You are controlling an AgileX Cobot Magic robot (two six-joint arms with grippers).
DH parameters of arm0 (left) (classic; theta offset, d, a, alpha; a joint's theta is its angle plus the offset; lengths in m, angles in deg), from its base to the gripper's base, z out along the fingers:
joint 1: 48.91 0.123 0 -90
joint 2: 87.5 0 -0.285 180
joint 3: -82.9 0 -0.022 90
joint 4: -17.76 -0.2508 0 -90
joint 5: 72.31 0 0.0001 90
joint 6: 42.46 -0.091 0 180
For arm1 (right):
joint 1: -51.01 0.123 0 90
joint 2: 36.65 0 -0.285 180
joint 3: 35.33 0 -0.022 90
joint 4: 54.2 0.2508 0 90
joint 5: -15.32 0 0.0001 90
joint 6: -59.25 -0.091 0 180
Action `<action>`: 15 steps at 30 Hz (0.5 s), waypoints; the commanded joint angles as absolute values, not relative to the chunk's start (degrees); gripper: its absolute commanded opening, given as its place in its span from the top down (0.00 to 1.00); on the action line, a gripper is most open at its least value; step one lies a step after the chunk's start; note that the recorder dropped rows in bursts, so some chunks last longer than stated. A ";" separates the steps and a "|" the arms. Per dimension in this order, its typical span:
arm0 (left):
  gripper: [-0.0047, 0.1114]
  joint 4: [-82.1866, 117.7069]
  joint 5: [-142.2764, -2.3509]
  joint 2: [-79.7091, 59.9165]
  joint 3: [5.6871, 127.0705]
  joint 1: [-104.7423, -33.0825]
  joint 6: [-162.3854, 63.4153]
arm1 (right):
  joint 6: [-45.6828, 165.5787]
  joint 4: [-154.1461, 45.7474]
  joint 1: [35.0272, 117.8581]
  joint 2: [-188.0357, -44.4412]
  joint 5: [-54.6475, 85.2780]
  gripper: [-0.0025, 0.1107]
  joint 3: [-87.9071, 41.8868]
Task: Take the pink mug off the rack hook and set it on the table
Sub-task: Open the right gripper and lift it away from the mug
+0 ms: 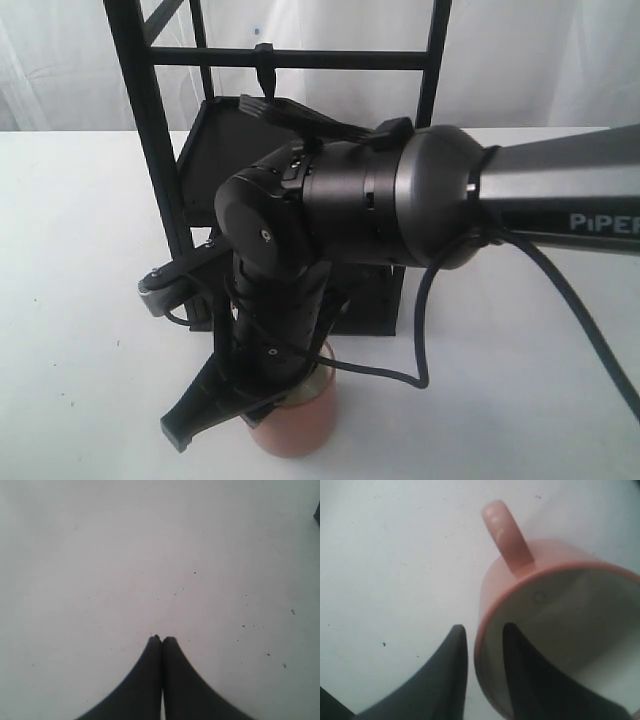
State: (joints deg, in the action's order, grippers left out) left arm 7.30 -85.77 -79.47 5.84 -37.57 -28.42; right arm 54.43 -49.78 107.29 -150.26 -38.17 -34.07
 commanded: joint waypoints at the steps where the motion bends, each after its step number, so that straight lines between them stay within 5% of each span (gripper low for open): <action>1: 0.96 7.05 -85.67 -79.71 5.69 -37.65 -28.57 | 54.75 -50.08 106.97 -147.99 -39.15 0.76 -34.06; 15: 0.96 7.05 -85.67 -79.71 5.69 -37.65 -28.57 | 52.60 -64.06 106.97 -127.29 -54.65 0.77 -32.79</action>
State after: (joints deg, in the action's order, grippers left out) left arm 7.30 -85.88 -79.47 5.84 -37.57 -28.42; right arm 52.80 -59.79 107.29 -131.11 -52.65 -33.83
